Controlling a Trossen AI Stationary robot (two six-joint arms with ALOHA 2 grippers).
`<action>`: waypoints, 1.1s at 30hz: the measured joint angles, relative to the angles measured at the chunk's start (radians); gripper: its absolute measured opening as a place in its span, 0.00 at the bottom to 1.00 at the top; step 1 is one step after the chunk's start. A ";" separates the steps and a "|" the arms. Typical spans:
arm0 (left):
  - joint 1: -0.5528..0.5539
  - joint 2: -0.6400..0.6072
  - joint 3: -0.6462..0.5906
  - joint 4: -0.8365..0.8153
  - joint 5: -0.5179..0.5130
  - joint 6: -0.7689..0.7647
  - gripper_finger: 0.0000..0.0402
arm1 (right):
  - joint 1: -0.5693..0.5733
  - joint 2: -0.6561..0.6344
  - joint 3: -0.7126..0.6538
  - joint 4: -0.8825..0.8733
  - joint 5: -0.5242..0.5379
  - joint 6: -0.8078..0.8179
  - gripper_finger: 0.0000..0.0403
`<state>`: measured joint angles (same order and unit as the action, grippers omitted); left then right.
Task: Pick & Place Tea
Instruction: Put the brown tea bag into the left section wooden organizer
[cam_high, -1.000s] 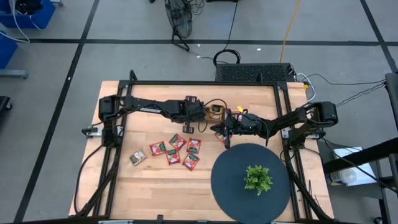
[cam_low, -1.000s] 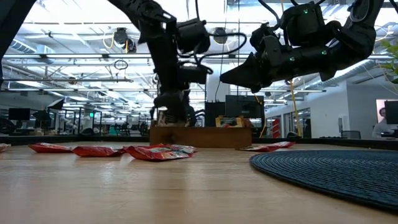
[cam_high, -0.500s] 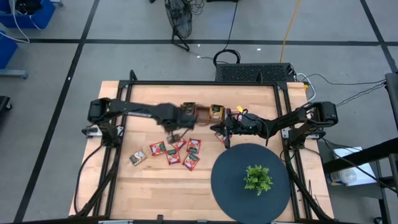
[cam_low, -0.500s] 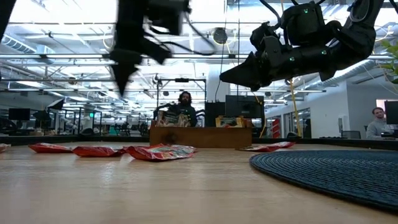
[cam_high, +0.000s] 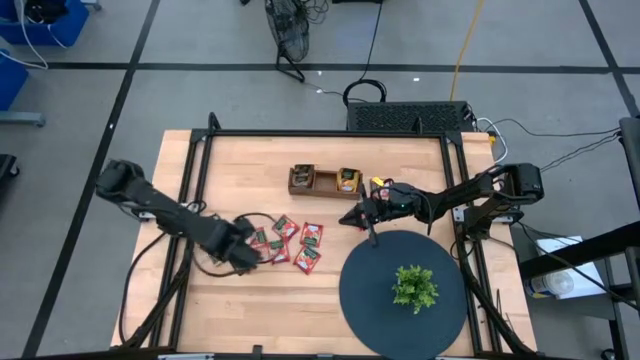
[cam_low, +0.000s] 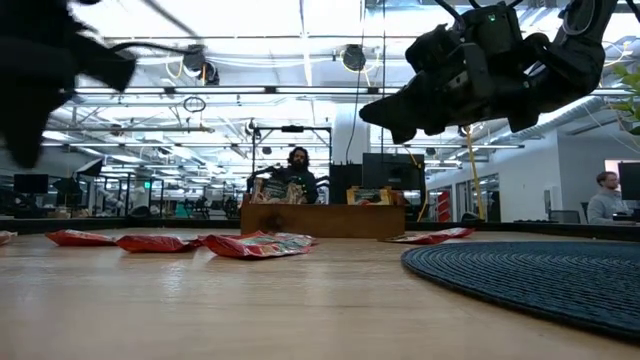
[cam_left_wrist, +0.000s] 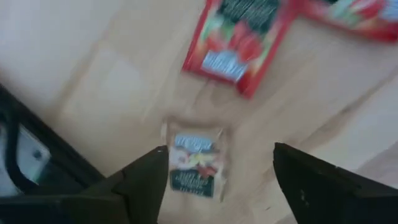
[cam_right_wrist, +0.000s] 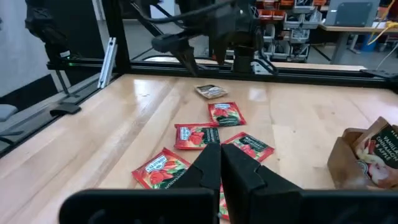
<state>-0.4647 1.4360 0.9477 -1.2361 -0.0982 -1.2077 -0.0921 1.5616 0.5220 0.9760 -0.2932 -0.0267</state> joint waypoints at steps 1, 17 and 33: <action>-0.010 -0.025 -0.037 0.023 0.010 -0.031 0.73 | 0.002 0.000 0.000 0.000 0.000 -0.008 0.00; -0.024 -0.170 -0.481 0.477 0.143 -0.120 0.75 | 0.016 0.000 0.000 0.013 0.002 -0.012 0.00; 0.010 -0.162 -0.379 0.487 0.115 -0.038 0.41 | 0.016 0.000 0.000 0.030 0.007 -0.008 0.00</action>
<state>-0.4549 1.2743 0.5686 -0.7489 0.0166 -1.2455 -0.0765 1.5616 0.5217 1.0062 -0.2860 -0.0347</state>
